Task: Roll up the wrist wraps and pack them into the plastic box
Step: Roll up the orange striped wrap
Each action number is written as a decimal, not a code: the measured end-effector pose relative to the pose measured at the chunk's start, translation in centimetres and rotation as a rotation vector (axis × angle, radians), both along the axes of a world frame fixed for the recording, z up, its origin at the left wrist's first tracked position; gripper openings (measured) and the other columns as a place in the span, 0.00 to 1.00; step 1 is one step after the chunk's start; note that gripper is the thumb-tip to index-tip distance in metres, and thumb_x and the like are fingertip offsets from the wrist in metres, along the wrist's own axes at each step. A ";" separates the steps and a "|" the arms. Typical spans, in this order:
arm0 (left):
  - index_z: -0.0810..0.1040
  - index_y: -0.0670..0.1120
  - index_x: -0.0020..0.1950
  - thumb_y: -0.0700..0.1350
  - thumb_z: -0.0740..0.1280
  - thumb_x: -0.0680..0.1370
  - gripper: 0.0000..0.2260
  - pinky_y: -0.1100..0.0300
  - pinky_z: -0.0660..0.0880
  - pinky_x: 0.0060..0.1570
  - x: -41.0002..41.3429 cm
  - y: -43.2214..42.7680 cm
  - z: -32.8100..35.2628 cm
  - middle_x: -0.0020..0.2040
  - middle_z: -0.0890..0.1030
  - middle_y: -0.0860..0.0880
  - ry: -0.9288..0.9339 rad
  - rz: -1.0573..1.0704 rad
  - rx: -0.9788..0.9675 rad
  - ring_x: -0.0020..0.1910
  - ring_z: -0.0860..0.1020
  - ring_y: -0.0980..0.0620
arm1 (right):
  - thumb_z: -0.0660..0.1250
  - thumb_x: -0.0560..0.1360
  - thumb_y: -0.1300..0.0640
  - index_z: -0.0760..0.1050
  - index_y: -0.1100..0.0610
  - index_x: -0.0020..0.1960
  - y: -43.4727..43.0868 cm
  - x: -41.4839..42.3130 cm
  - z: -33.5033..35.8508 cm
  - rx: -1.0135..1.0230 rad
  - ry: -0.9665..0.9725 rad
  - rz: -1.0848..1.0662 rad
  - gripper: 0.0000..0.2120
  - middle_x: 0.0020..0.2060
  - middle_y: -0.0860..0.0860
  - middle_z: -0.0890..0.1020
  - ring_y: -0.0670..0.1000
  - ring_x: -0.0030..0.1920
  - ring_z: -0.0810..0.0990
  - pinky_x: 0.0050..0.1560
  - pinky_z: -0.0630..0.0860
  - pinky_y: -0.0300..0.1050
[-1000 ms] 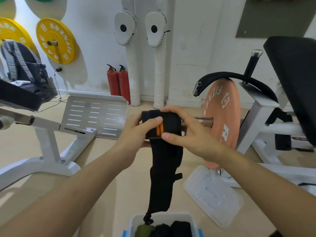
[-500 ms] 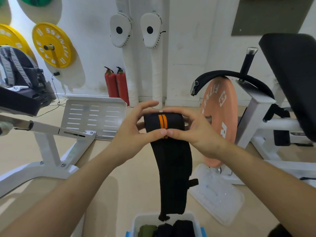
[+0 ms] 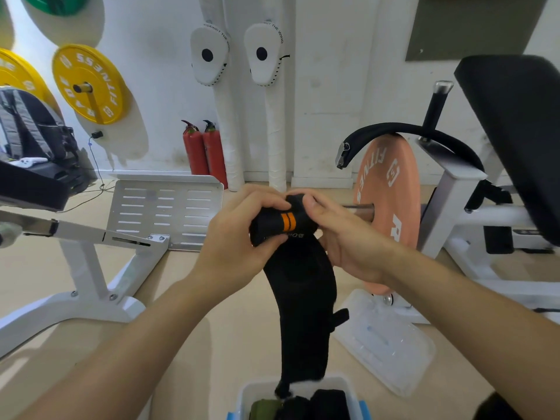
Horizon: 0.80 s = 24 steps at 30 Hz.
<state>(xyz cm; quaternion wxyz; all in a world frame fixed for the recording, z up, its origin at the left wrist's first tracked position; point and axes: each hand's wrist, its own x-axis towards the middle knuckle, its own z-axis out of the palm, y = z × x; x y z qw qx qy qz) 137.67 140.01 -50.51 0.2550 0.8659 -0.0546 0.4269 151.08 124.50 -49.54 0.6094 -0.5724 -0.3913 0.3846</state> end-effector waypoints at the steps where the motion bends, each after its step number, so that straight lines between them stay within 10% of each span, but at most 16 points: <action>1: 0.81 0.44 0.57 0.32 0.79 0.69 0.19 0.46 0.79 0.54 0.2 0.1 -0.2 0.59 0.80 0.53 -0.029 0.005 0.066 0.60 0.79 0.48 | 0.65 0.78 0.39 0.73 0.50 0.68 0.1 -0.1 0.0 0.007 0.013 -0.013 0.23 0.65 0.61 0.76 0.70 0.63 0.78 0.63 0.69 0.79; 7: 0.78 0.47 0.64 0.41 0.78 0.72 0.22 0.53 0.79 0.59 0.0 -0.2 -0.3 0.64 0.77 0.54 0.091 -0.057 0.040 0.65 0.77 0.51 | 0.70 0.76 0.53 0.76 0.58 0.66 -0.1 0.3 0.1 0.071 0.138 -0.076 0.20 0.53 0.58 0.82 0.58 0.54 0.83 0.62 0.78 0.59; 16: 0.75 0.54 0.67 0.59 0.67 0.76 0.21 0.51 0.84 0.46 0.1 -1.9 0.1 0.62 0.81 0.47 0.444 -0.177 -0.970 0.59 0.83 0.46 | 0.72 0.72 0.59 0.76 0.56 0.63 -0.3 0.8 -0.6 0.151 0.037 -0.068 0.19 0.57 0.57 0.79 0.60 0.57 0.83 0.56 0.82 0.59; 24: 0.81 0.52 0.59 0.47 0.70 0.81 0.08 0.57 0.82 0.45 0.5 -1.7 0.0 0.58 0.81 0.46 0.308 -0.142 -1.023 0.56 0.83 0.47 | 0.73 0.73 0.69 0.76 0.53 0.58 -0.1 0.6 -1.3 0.142 -0.217 -0.054 0.18 0.61 0.64 0.74 0.61 0.55 0.82 0.59 0.81 0.60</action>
